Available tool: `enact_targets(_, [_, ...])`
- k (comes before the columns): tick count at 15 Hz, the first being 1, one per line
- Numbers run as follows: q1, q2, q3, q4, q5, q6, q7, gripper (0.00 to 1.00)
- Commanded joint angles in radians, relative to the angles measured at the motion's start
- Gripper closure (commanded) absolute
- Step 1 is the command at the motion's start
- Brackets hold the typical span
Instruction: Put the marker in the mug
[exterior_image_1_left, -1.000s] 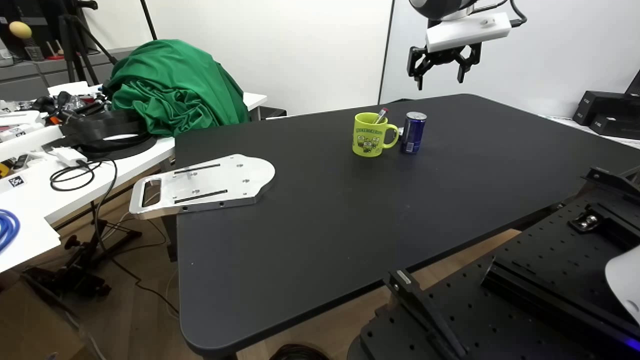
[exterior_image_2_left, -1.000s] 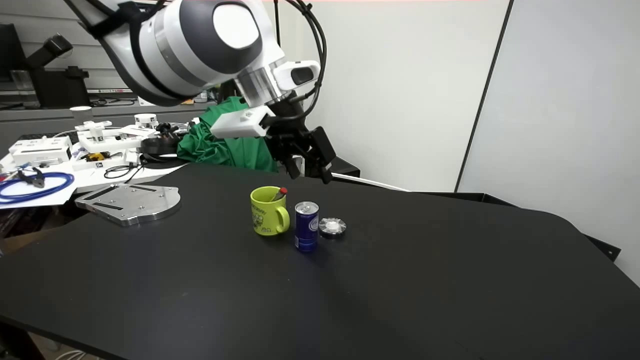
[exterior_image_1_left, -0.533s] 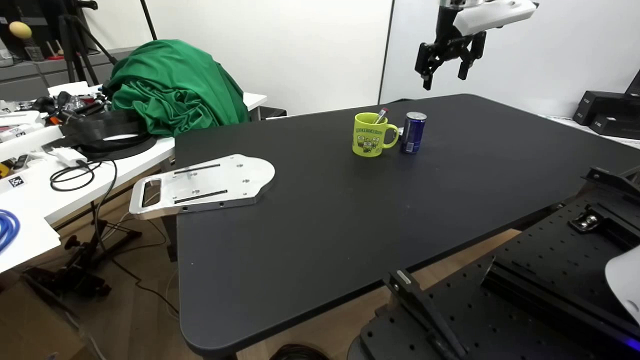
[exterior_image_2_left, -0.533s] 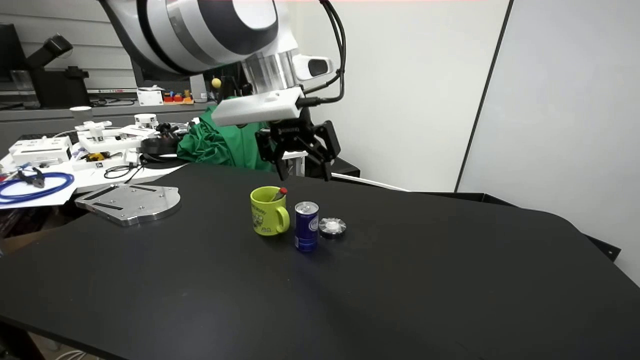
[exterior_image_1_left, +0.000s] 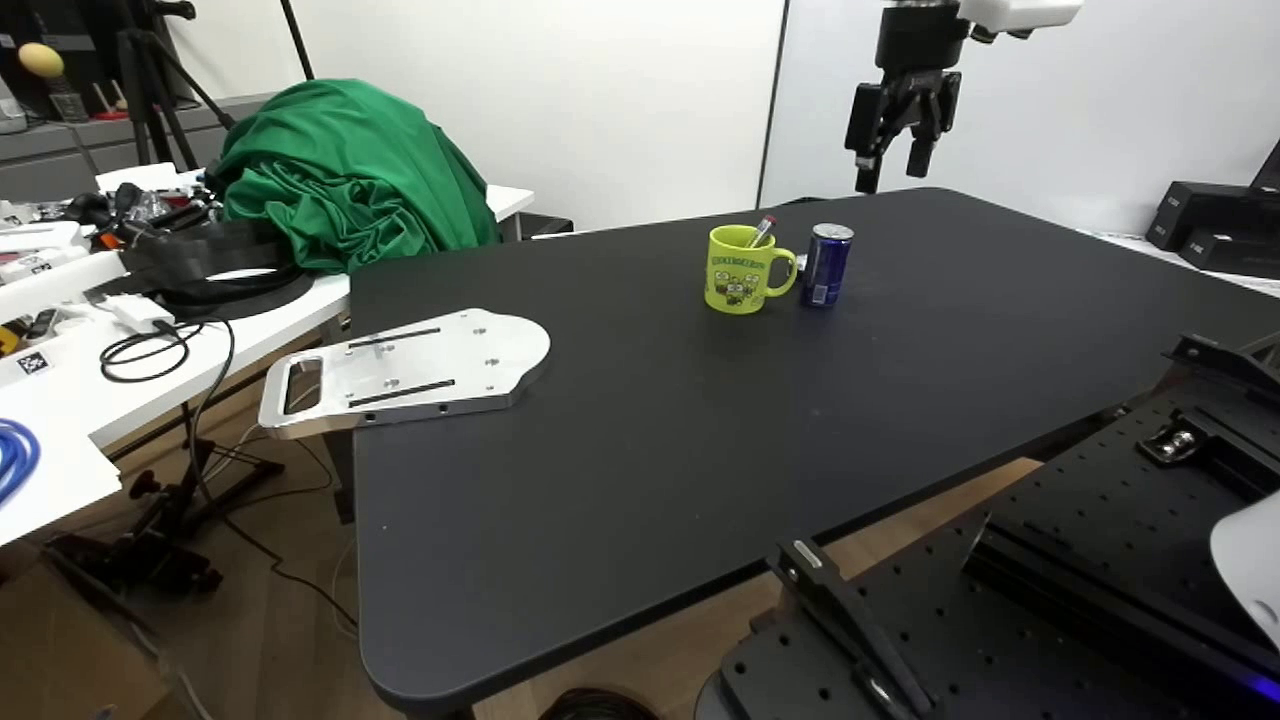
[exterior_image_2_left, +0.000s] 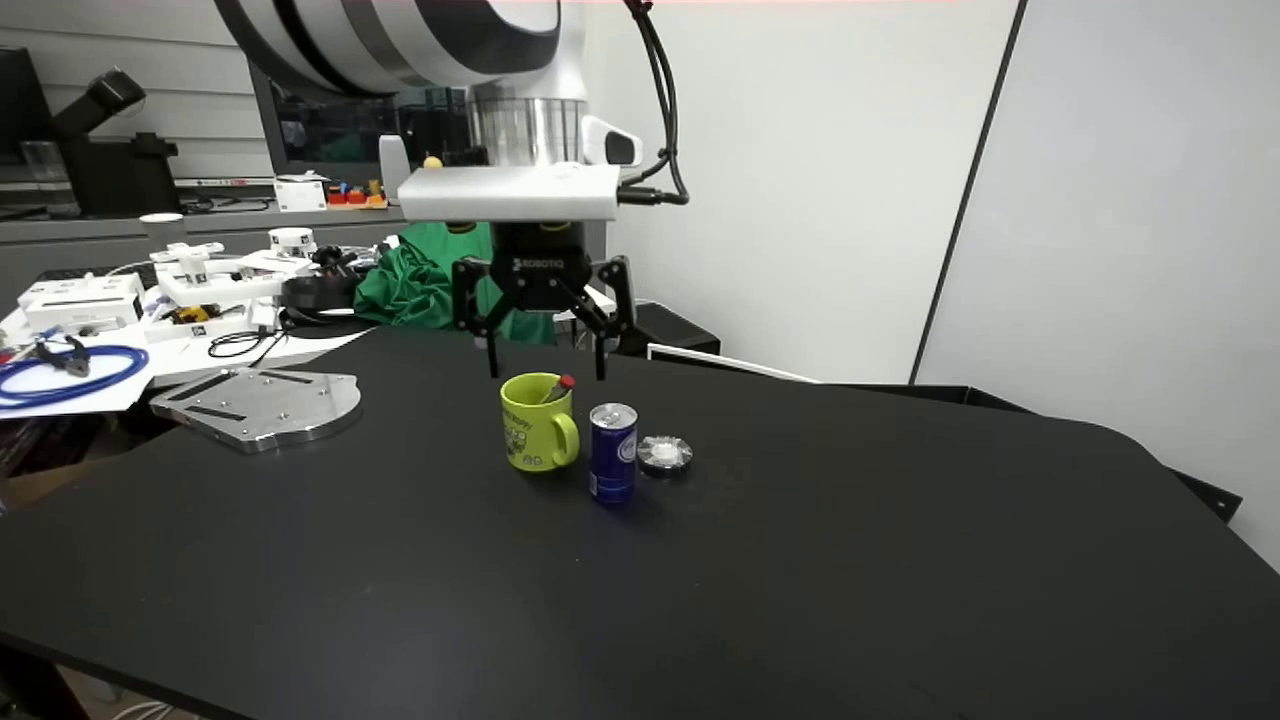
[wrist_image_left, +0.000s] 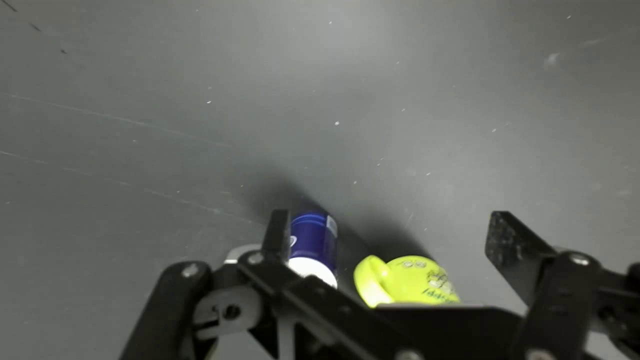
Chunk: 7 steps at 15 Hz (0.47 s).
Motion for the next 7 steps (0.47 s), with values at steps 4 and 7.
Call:
enact_targets(4, [-0.38,-0.026,0.373,-0.001,-0.049,-0.004,0.024,0.0])
enact_targets(7, [-0.384,-0.025,0.379,-0.001,-0.05,-0.004,0.024,0.0])
